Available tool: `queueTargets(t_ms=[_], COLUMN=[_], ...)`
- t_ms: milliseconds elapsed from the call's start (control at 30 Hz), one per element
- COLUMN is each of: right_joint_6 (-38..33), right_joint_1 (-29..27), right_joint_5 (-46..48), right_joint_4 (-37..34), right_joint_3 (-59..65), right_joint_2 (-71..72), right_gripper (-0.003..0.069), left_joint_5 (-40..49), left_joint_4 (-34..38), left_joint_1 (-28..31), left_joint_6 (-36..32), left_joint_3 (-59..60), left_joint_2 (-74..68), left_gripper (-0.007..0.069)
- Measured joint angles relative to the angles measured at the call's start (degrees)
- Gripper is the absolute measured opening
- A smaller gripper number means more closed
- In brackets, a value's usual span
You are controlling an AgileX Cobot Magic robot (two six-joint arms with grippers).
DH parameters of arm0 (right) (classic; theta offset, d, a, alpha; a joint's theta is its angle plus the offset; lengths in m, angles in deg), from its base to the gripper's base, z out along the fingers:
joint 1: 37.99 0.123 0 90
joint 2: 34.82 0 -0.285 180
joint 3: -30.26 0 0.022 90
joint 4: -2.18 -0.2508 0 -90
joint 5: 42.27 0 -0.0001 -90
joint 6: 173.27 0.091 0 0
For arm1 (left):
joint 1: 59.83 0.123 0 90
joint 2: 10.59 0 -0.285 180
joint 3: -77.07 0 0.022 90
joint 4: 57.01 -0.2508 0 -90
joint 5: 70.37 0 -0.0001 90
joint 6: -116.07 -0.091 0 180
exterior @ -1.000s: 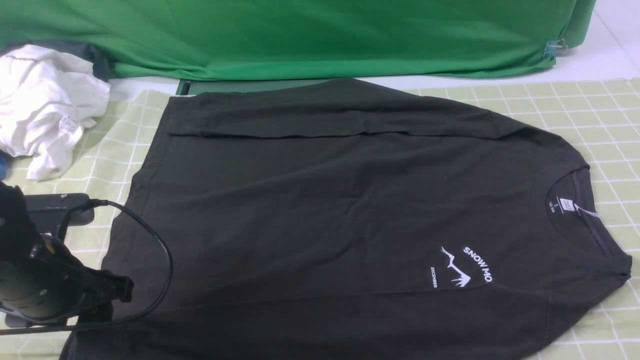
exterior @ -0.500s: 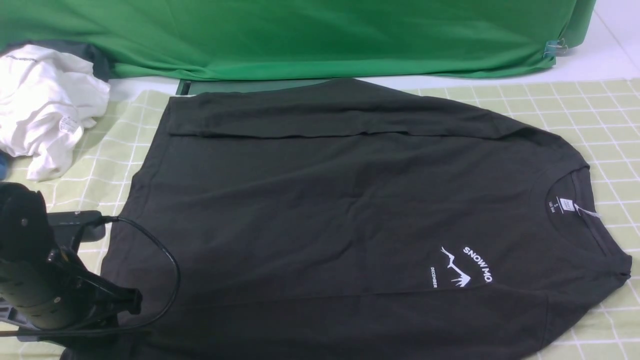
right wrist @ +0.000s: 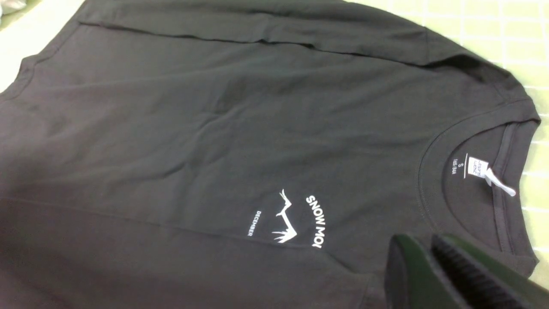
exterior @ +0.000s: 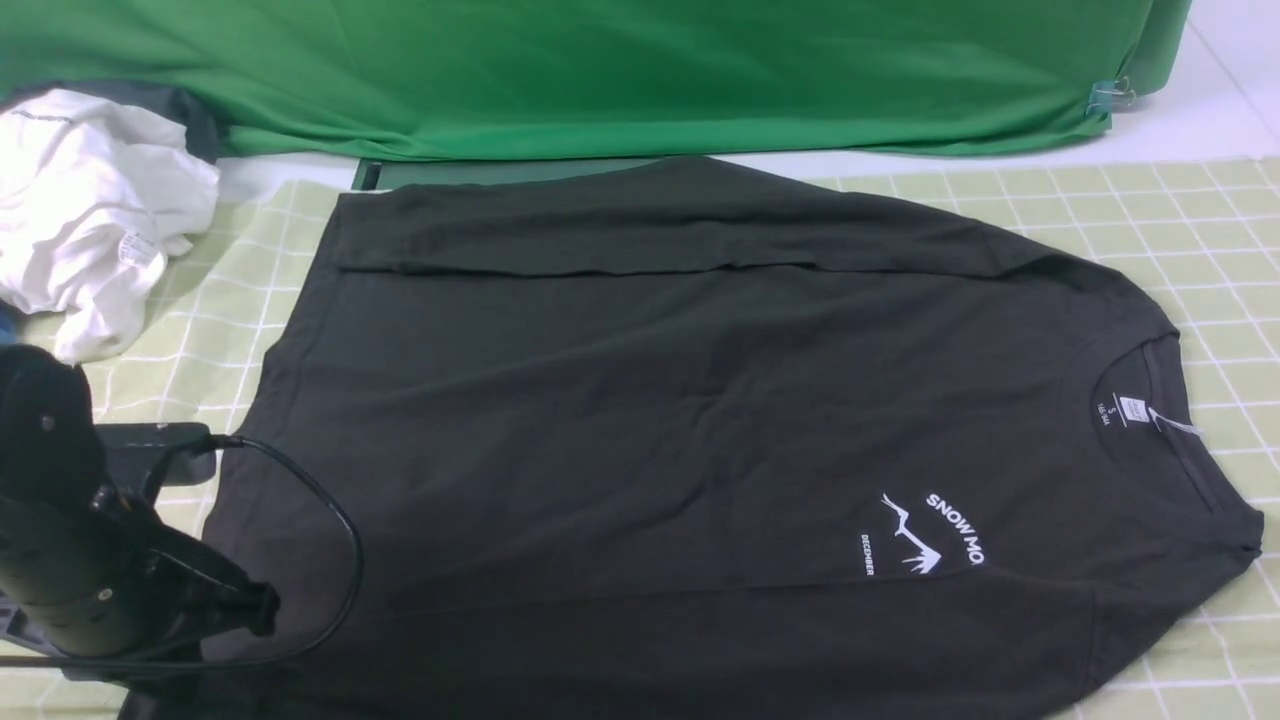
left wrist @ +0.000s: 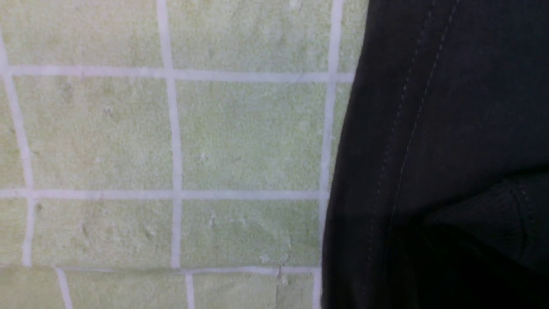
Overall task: Fold a long-sleeved shirt over a green coffee tablecloth.
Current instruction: 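Fold the left side of the black T-shirt inward over its body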
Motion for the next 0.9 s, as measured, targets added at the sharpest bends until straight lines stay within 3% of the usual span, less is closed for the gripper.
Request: queueTargets(t_ms=[200, 500, 900], right_joint_6=[0.0, 0.1, 0.9], right_joint_1=[0.0, 0.0, 0.0], right_joint_5=[-0.4, -4.0, -6.0], right_joint_4=[-0.2, -0.7, -2.8], right_joint_3=[1.0, 1.1, 1.1], right_joint_2=[0.0, 0.0, 0.0], right_gripper=[0.0071, 0.0071, 0.0072], left_joint_5=[5.4, 3.8, -0.9], left_joint_4=[1.9, 5.5, 1.9], left_joint_1=[0.0, 0.0, 0.0], left_joint_6=[-3.3, -4.5, -4.7], left_joint_3=[-4.9, -14.7, -38.4], left_joint_2=[3.6, 6.2, -10.9], left_gripper=[0.002, 0.0019, 0.0019])
